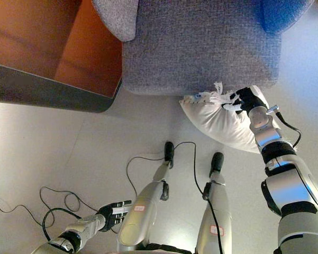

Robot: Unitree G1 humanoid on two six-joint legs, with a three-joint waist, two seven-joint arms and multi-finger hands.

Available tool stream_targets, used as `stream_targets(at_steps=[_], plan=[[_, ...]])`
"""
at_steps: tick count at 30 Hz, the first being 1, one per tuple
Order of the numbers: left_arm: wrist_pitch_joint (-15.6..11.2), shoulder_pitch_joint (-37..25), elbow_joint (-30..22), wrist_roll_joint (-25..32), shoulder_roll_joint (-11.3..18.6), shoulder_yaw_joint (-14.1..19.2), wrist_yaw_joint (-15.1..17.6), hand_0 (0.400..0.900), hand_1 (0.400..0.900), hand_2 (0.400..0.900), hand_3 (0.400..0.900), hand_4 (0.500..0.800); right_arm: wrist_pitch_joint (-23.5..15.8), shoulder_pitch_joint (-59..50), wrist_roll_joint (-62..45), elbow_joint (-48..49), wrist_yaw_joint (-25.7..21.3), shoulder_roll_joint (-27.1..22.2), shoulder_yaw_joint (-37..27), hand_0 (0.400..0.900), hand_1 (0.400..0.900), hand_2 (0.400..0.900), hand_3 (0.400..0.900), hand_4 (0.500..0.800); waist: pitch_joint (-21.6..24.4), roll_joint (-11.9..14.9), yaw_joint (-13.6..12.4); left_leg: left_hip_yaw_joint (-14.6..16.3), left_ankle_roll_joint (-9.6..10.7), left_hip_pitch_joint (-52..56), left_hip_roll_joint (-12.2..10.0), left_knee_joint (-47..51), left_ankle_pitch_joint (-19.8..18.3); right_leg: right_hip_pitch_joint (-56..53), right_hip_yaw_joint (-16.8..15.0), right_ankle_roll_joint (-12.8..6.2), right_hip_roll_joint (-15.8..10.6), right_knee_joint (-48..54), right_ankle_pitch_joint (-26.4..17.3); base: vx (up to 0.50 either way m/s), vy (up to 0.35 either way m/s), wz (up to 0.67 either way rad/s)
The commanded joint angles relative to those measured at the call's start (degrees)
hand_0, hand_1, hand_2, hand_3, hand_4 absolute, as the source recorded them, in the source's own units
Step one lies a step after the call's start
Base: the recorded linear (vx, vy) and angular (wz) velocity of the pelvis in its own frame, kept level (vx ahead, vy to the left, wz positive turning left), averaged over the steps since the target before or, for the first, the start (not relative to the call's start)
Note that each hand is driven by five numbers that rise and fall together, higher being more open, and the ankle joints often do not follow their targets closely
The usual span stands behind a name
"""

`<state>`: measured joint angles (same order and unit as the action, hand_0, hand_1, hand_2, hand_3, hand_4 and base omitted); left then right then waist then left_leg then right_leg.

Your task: Pick up the pillow and put it on the sofa.

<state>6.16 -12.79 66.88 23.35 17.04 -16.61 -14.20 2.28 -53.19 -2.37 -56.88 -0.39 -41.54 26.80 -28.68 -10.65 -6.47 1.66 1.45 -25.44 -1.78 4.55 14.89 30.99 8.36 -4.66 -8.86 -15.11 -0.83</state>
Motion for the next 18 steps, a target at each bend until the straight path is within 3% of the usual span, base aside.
stream_targets(at_steps=[1,12,18], plan=[[1.53,4.46,1.39,-0.66,2.94,-1.61,-1.06,0.9,0.9,0.9,0.9,0.8,-8.43,-8.02,1.0,11.79,-0.12,-7.68,1.64,0.4,0.4,0.4,0.4,0.5,-1.05,3.46,0.4,-0.74,1.38,6.58,2.4,-0.73,-7.45,-7.54,3.98,-0.28,1.48,6.62,-1.18,0.04,-0.011,0.01],[3.02,9.44,1.19,-3.18,5.74,1.93,-3.69,0.9,0.9,0.9,0.9,0.8,-11.16,-0.31,4.04,23.92,5.48,-13.99,-0.23,0.4,0.4,0.4,0.4,0.5,7.62,9.8,1.83,0.86,2.28,15.41,0.93,0.45,-10.4,-19.84,3.84,-1.75,2.5,15.17,-3.42,0.1,-0.014,-0.01],[6.27,12.29,2.56,-6.37,6.21,5.2,-4.96,0.9,0.9,0.9,0.9,0.8,-10.49,2.1,1.51,28.26,13.88,-18.52,-2.95,0.4,0.4,0.4,0.4,0.5,15.08,13.44,2.12,1.67,2.08,21.62,0.62,0.45,-12.36,-27.21,3.3,-1.67,3.28,17.85,-3.43,0.22,0.015,0.0]])
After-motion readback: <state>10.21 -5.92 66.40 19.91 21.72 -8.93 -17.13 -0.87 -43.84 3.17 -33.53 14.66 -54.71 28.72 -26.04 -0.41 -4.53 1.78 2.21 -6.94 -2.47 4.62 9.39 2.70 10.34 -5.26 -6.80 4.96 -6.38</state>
